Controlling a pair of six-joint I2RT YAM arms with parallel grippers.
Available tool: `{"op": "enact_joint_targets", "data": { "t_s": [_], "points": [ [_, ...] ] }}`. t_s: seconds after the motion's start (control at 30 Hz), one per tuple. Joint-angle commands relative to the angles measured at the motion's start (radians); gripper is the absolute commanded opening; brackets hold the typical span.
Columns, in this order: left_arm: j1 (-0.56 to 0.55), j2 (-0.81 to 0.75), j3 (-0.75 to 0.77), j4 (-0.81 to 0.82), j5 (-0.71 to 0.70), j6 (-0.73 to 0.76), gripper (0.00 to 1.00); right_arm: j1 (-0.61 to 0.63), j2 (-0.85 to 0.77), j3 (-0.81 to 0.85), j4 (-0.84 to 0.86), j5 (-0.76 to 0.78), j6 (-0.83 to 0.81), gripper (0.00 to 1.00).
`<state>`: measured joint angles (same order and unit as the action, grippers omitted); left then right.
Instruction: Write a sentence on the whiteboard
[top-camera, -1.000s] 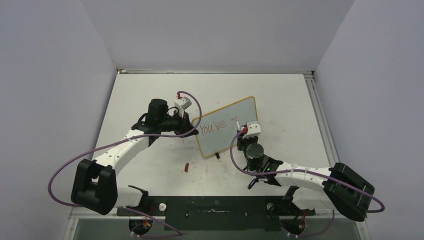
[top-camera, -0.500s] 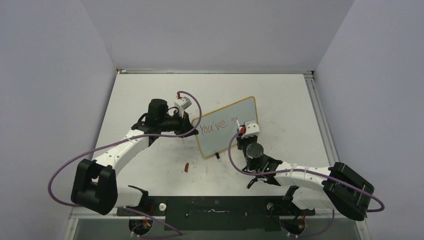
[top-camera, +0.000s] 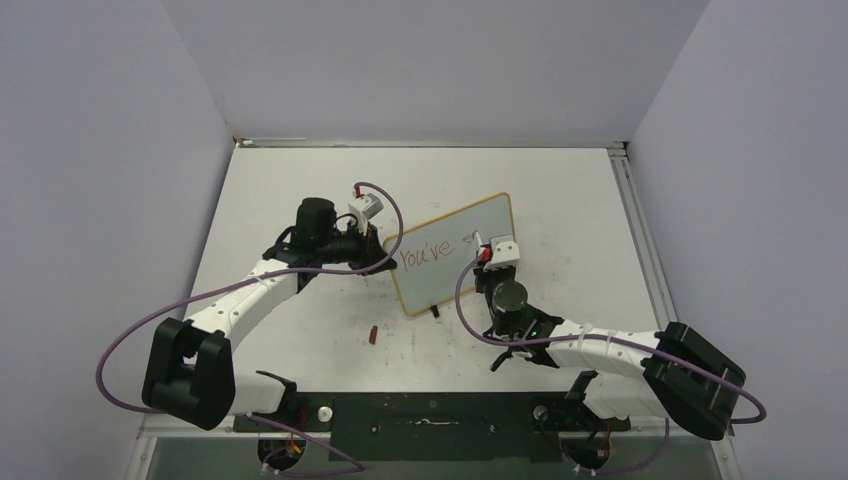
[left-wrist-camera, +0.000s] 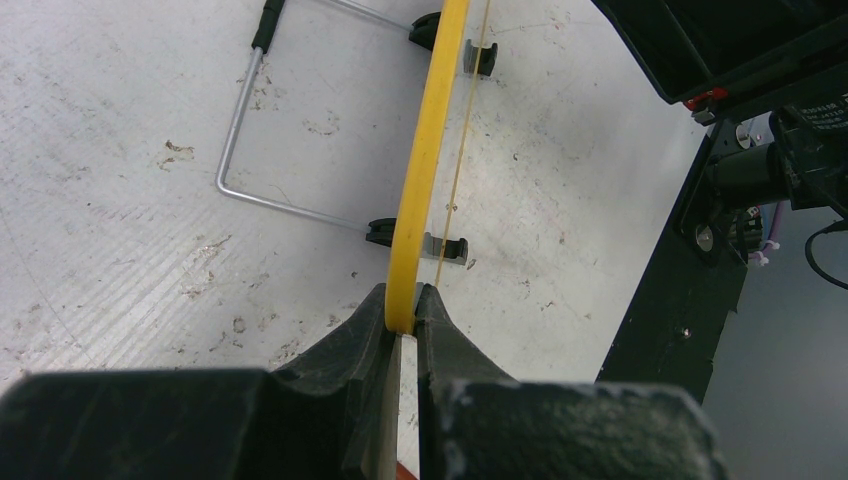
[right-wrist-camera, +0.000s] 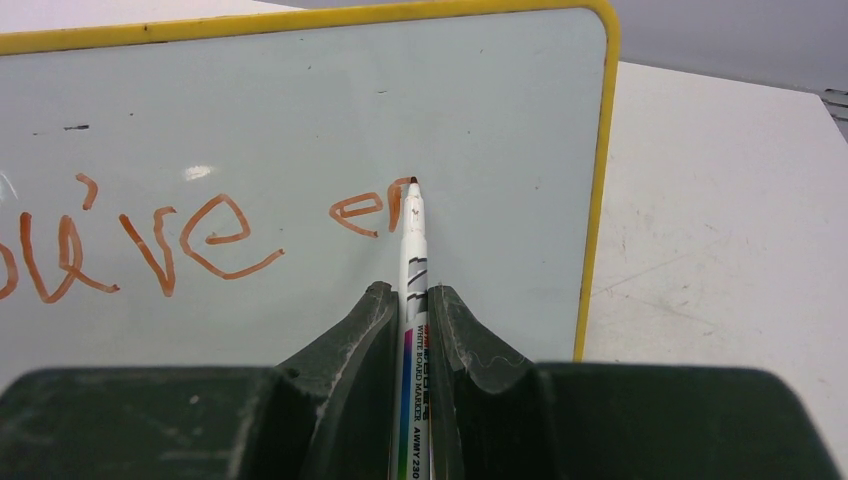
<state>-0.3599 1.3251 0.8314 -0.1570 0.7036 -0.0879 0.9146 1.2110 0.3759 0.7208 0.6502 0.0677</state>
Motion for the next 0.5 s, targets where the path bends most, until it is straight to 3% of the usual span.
{"op": "enact_joint_targets", "data": {
  "t_s": [0.0, 0.47],
  "points": [
    [0.001, 0.018, -0.010, -0.114, -0.103, 0.042, 0.00, -0.014, -0.001, 0.020, 0.019, 0.006, 0.015, 0.05],
    [0.001, 0.014, -0.010, -0.116, -0.108, 0.040, 0.00, -0.016, 0.003, 0.006, -0.029, -0.035, 0.053, 0.05]
  ]
}}
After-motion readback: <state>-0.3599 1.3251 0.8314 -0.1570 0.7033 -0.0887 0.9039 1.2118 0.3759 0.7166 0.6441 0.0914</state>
